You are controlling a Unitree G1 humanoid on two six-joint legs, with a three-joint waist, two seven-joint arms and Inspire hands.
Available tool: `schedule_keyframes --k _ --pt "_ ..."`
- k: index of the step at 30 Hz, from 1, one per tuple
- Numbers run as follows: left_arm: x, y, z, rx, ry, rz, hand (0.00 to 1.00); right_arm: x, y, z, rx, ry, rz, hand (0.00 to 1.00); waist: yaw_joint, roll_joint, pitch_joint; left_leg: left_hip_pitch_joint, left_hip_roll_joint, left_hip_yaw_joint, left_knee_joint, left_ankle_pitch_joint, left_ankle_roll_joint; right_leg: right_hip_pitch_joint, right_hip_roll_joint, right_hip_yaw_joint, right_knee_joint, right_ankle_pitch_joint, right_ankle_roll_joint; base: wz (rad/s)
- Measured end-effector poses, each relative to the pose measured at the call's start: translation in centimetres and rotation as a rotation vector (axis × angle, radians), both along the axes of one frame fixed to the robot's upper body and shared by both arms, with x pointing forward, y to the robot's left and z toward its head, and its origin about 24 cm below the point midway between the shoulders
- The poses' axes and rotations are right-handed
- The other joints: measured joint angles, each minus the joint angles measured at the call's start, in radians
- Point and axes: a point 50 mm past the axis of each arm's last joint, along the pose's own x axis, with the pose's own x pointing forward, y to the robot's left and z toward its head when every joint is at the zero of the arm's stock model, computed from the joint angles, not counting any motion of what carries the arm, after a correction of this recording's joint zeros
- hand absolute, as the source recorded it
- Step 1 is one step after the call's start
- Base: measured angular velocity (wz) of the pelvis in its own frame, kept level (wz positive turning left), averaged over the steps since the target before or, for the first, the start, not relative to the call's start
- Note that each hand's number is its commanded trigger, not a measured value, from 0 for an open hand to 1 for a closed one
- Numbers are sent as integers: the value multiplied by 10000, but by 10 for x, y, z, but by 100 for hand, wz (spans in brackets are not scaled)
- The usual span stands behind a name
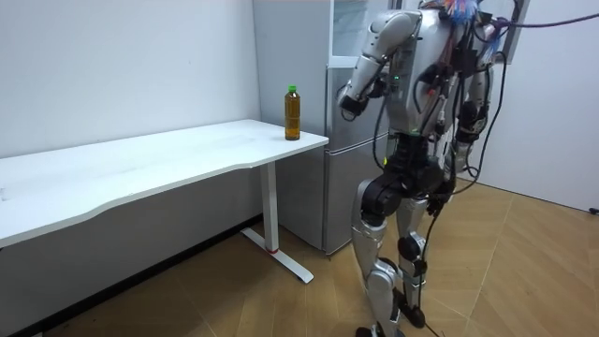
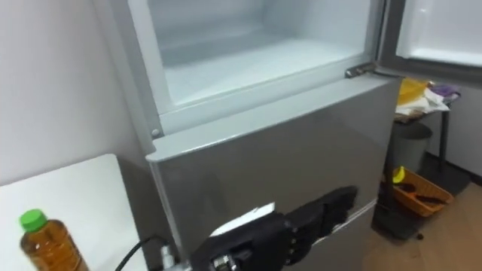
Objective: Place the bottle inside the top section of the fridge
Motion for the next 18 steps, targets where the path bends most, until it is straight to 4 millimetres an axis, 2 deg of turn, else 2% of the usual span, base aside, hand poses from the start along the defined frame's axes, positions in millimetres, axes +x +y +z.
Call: schedule_keyframes --k 4,9,10,12,14,17,18 --pt "-14 11 -23 72 1033 372 0 -4 3 -1 34 64 -257 0 275 -136 -16 33 -2 -340 -7 35 -14 117 -36 -255 -4 -90 -14 23" --pt "-30 32 -51 76 2362 1261 0 -7 5 -2 77 49 -376 0 658 -250 -25 115 -9 -509 -67 85 -56 313 -19 -308 -1 -134 -42 10" --pt "-34 39 -60 180 2737 1544 0 -7 6 -2 106 31 -376 0 840 -309 -15 123 -17 -530 -70 97 -75 322 -16 -345 14 -152 -62 4" --pt "-44 51 -72 312 3297 2076 0 -7 11 -3 226 -72 -358 0 913 -477 1 93 -32 -627 -63 116 -109 327 -11 -517 9 -185 -86 12" --pt "-53 66 -88 848 3848 2674 0 -7 16 -4 338 -171 -334 0 1132 -607 -34 -82 -14 -754 6 125 -128 285 15 -591 -24 -204 -115 20" --pt "-63 80 -116 1665 4844 3213 0 -6 16 -4 352 -211 -294 0 1238 -593 -49 -195 -22 -1026 30 126 -130 325 -10 -842 -28 -221 -106 24" --pt "-65 82 -119 1798 4995 3285 0 -6 16 -4 352 -218 -290 0 1269 -587 -49 -215 -22 -1061 42 126 -130 326 -13 -913 -24 -221 -106 20"
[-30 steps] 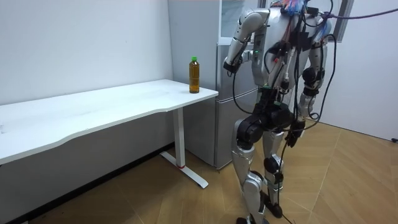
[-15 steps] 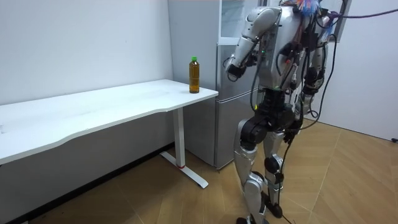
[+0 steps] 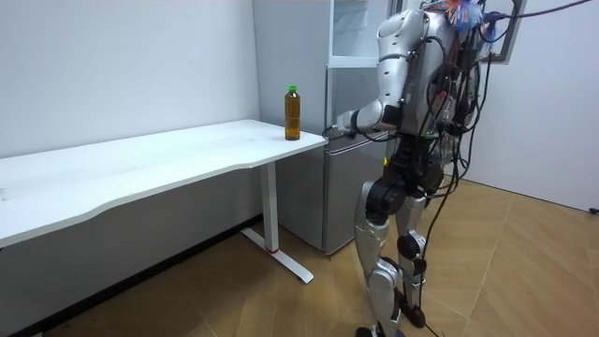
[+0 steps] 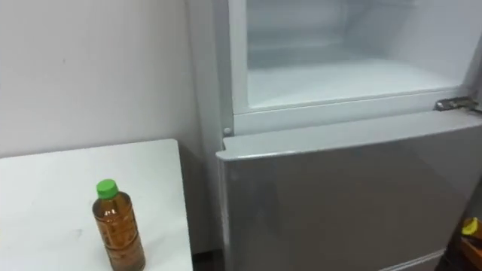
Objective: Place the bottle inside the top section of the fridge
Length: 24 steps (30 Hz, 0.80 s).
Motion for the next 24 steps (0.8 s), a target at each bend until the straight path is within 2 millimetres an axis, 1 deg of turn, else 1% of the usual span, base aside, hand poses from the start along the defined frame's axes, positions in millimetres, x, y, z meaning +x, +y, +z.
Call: schedule_keyframes --k 2,5,6,8,10,12,14,15,17,18,20,21,22,23,24 --pt "-6 6 -8 185 368 227 0 -3 -1 0 -22 44 17 0 163 24 8 -4 1 -91 17 0 -1 2 -16 -111 13 0 0 13" --pt "-11 14 -19 437 730 677 0 -3 -3 1 -51 -13 177 0 356 80 30 -27 0 -117 3 0 -2 27 -12 -123 21 0 0 1" --pt "-12 15 -21 517 811 728 0 -4 -3 1 -44 -14 179 0 371 93 27 -20 0 -125 -22 -1 -3 34 -9 -130 20 -1 1 8" --pt "-19 25 -29 833 1150 1021 0 -2 -5 3 6 -208 385 0 407 151 43 -20 0 -249 -96 -2 -8 92 -9 -187 15 -6 9 12" --pt "-26 32 -35 1105 1328 1225 0 -3 -7 3 -49 -227 400 0 417 159 62 -22 -13 -307 -106 -1 -10 102 -9 -212 26 -7 10 9" --pt "-35 40 -45 1528 1654 1476 0 -6 -9 3 -111 -165 364 0 419 189 42 -24 -12 -354 -101 6 -20 120 -9 -267 30 -10 12 7" --pt "-50 52 -61 1928 2413 2119 0 -5 -10 4 -173 -267 370 0 473 238 10 -10 -13 -393 -92 12 -29 158 -9 -302 40 -29 19 6" --pt "-55 55 -66 2020 2638 2337 0 -5 -10 4 -178 -268 381 0 494 243 6 -5 -14 -393 -82 13 -31 160 -8 -309 40 -31 19 0" --pt "-70 63 -80 2316 3444 2910 0 -7 -11 4 -177 -244 327 0 627 234 10 -2 -14 -422 -25 19 -36 180 -13 -366 38 -32 18 2" --pt "-73 64 -83 2367 3599 3085 0 -8 -11 4 -173 -232 305 0 652 223 15 -2 -15 -447 -30 19 -36 204 -17 -399 33 -32 18 11" --pt "-88 71 -94 2554 4188 3790 0 -10 -11 4 -190 -192 254 0 729 196 16 43 -27 -568 -39 17 -35 324 -32 -579 16 -36 22 16" --pt "-92 73 -98 2600 4381 4014 0 -11 -11 4 -202 -204 264 0 741 192 19 79 -31 -608 -40 18 -36 367 -32 -601 18 -37 23 13" --pt "-101 76 -103 2778 4758 4397 0 -13 -11 4 -215 -209 260 0 755 179 25 176 -35 -633 -42 17 -38 463 -33 -611 21 -69 34 7" --pt "-108 80 -107 2967 5029 4819 0 -15 -11 4 -233 -222 253 0 908 173 8 205 -53 -635 -42 13 -43 468 -60 -672 25 -127 12 4" --pt "-111 82 -109 3047 5114 5034 0 -16 -11 4 -247 -242 251 0 956 162 6 205 -75 -643 -44 13 -43 466 -80 -685 24 -163 4 4"
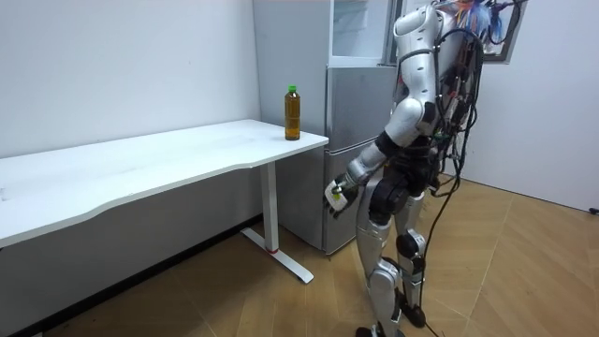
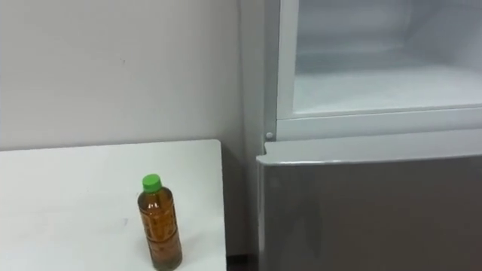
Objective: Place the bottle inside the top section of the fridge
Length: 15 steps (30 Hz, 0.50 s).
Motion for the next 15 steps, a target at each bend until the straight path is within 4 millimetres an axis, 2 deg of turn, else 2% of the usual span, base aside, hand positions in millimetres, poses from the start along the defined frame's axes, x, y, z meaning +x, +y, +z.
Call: schedule_keyframes --k 5,11,15 --pt "-20 2 -10 510 460 1593 0 -5 0 0 -168 60 -54 0 125 -45 -30 -31 -78 -175 10 8 5 10 -52 -57 -6 -101 9 8" --pt "-27 7 -15 767 830 2188 0 -17 0 -1 -354 270 -350 0 268 -52 -100 -25 -95 -269 21 12 -3 66 -58 -113 -17 -151 35 4" --pt "-35 8 -19 1043 1186 3141 0 -21 1 -1 -491 378 -580 0 321 -43 -95 164 -93 -270 -46 12 -7 184 -48 -27 9 -166 61 0"
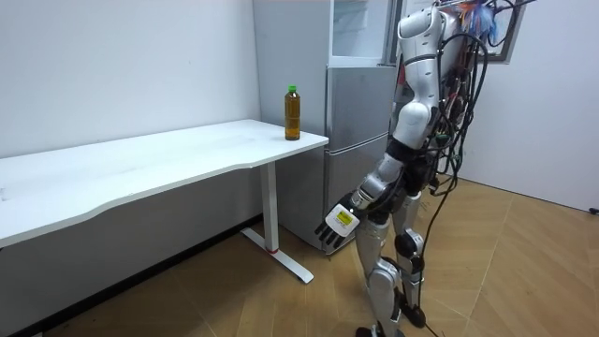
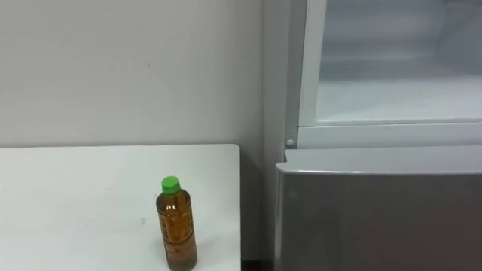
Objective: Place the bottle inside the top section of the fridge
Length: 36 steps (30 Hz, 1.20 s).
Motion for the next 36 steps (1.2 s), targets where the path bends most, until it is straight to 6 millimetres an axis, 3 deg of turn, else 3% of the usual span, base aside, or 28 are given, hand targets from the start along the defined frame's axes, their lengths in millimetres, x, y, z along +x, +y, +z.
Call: schedule_keyframes --k 9,14,21,36 --pt "-25 17 -3 1475 1317 1415 0 -5 1 0 -478 235 -124 0 87 -8 10 167 -7 19 -162 -11 -8 91 9 16 5 -4 6 -1" --pt "-43 17 -6 2464 2713 164 0 2 2 0 -562 149 542 0 73 -72 22 106 -18 -3 -48 -13 -9 69 -1 13 -1 -23 -8 0" --pt "-30 18 -8 3119 3013 -1530 0 30 10 2 -203 -576 1726 0 12 -119 32 -47 2 -32 139 -16 -6 12 -7 17 15 -34 -31 1" --pt "-28 20 -9 3140 3272 -2110 0 72 26 17 322 -2428 3628 0 -18 -188 53 -215 7 -22 207 -41 1 -18 -11 -2 6 -44 -26 0"
